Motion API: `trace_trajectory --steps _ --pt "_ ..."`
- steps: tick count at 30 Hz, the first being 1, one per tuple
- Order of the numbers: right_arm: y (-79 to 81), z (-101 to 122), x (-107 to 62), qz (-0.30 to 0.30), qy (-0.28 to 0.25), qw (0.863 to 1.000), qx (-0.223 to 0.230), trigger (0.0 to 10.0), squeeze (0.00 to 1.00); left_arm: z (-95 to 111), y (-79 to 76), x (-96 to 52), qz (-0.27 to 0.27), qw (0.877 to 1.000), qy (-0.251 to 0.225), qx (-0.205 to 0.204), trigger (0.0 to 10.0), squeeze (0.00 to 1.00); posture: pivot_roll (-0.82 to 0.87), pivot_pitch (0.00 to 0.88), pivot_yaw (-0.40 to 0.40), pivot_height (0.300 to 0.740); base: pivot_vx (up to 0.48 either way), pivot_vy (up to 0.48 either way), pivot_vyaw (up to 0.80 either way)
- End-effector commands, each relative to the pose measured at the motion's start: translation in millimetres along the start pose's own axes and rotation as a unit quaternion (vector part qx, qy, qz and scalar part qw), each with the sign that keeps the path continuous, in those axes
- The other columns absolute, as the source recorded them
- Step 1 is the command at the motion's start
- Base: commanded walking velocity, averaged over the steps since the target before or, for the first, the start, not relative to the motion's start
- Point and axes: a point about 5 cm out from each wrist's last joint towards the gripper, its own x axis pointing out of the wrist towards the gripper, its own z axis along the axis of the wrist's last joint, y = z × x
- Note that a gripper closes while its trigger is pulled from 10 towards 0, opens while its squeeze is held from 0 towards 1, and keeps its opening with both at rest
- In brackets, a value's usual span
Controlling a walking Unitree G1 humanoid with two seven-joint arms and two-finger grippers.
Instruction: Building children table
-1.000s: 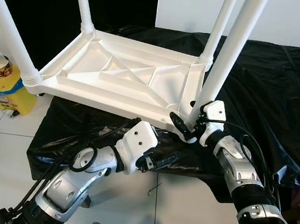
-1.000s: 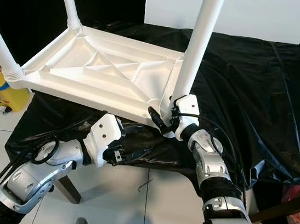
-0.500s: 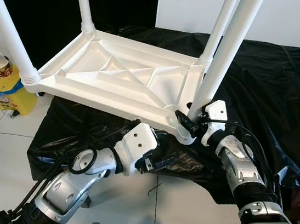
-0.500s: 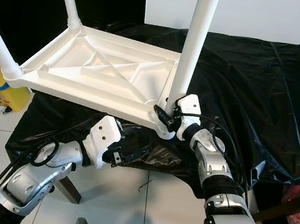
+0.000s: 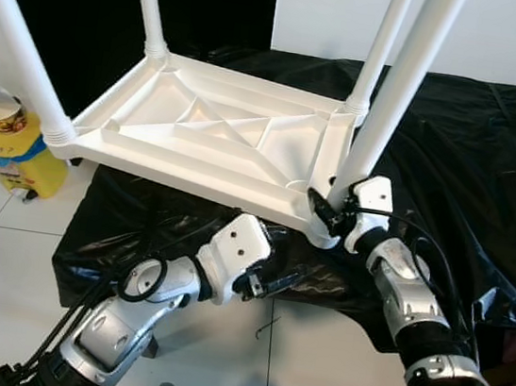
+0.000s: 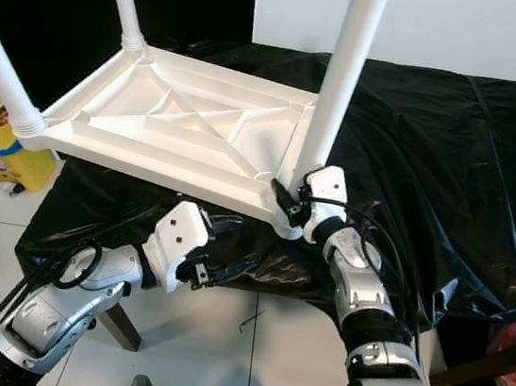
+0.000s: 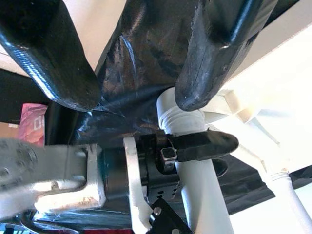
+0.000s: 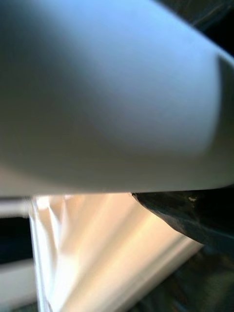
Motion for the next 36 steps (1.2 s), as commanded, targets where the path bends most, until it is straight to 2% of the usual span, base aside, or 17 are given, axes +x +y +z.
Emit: trace_trajectory --steps 1,2,5,6,9,11,18,19,30,33,34,35,36 --pt "-7.7 -22 -14.9 -0.072 0.056 0.996 0.007 10.0 0.00 -2 -3.7 1.8 -0.019 1.000 0.000 -0.005 10.0 0.00 -0.02 0.114 -0.009 0.740 0.000 0.000 0.00" --pt "-5.7 -22 -16.5 -0.112 0.055 0.992 0.020 10.0 0.00 -2 -3.4 3.1 -0.021 1.000 -0.001 -0.006 10.0 0.00 -0.03 0.115 -0.006 0.740 0.000 0.000 0.00" --pt "-5.7 -22 -16.5 -0.112 0.055 0.992 0.020 10.0 0.00 -2 -3.4 3.1 -0.021 1.000 -0.001 -0.006 10.0 0.00 -0.03 0.115 -0.006 0.740 0.000 0.000 0.00" --pt "0.2 -20 -17.0 -0.174 0.055 0.983 0.034 10.0 0.00 -1 -3.0 5.7 -0.023 1.000 -0.004 -0.007 10.0 0.00 -0.04 0.114 -0.006 0.740 0.000 0.000 0.00" --pt "4.0 -19 -16.8 -0.197 0.051 0.978 0.042 10.0 0.00 -1 -3.1 7.0 -0.024 1.000 -0.006 -0.007 10.0 0.00 -0.04 0.114 -0.006 0.740 0.000 0.000 0.00" --pt "13.0 -16 -16.0 -0.220 0.042 0.973 0.051 10.0 0.00 0 -2.6 8.1 -0.023 1.000 -0.009 -0.008 10.0 0.00 -0.04 0.113 -0.004 0.740 0.000 0.000 0.00" --pt "23.6 -13 -16.6 -0.202 0.031 0.978 0.042 10.0 0.00 -1 -1.2 7.5 -0.020 1.000 -0.010 -0.009 10.0 0.00 -0.05 0.120 0.001 0.740 0.000 0.000 0.00" --pt "22.8 -9 -17.9 -0.194 0.023 0.980 0.041 10.0 1.00 0 1.0 7.0 -0.016 1.000 -0.010 -0.008 10.0 0.00 -0.05 0.124 0.001 0.740 0.000 0.000 0.00" --pt "10.0 8 -26.4 -0.163 -0.005 0.986 0.031 10.0 1.00 4 7.1 6.6 0.014 0.999 -0.027 -0.023 10.0 0.00 -0.06 0.134 -0.018 0.740 0.000 0.000 0.00" --pt "11.0 14 -44.6 -0.139 -0.028 0.990 0.006 10.0 1.00 0 20.0 0.9 0.042 0.999 -0.018 -0.008 10.0 0.00 -0.06 0.141 -0.029 0.740 0.000 0.000 0.00" --pt "11.0 14 -44.6 -0.139 -0.028 0.990 0.006 10.0 1.00 0 20.0 0.9 0.042 0.999 -0.018 -0.008 10.0 0.00 -0.06 0.141 -0.029 0.740 0.000 0.000 0.00" --pt "11.3 14 -50.9 -0.134 -0.032 0.990 0.001 10.0 0.55 -1 24.5 -1.5 0.049 0.999 -0.015 -0.004 10.0 0.00 -0.07 0.141 -0.030 0.740 0.000 0.000 0.00" --pt "12.0 16 -59.9 -0.131 -0.037 0.991 -0.003 10.0 0.00 -2 31.1 -5.1 0.060 0.998 -0.013 -0.001 10.0 0.00 -0.07 0.143 -0.033 0.740 0.000 0.000 0.00"
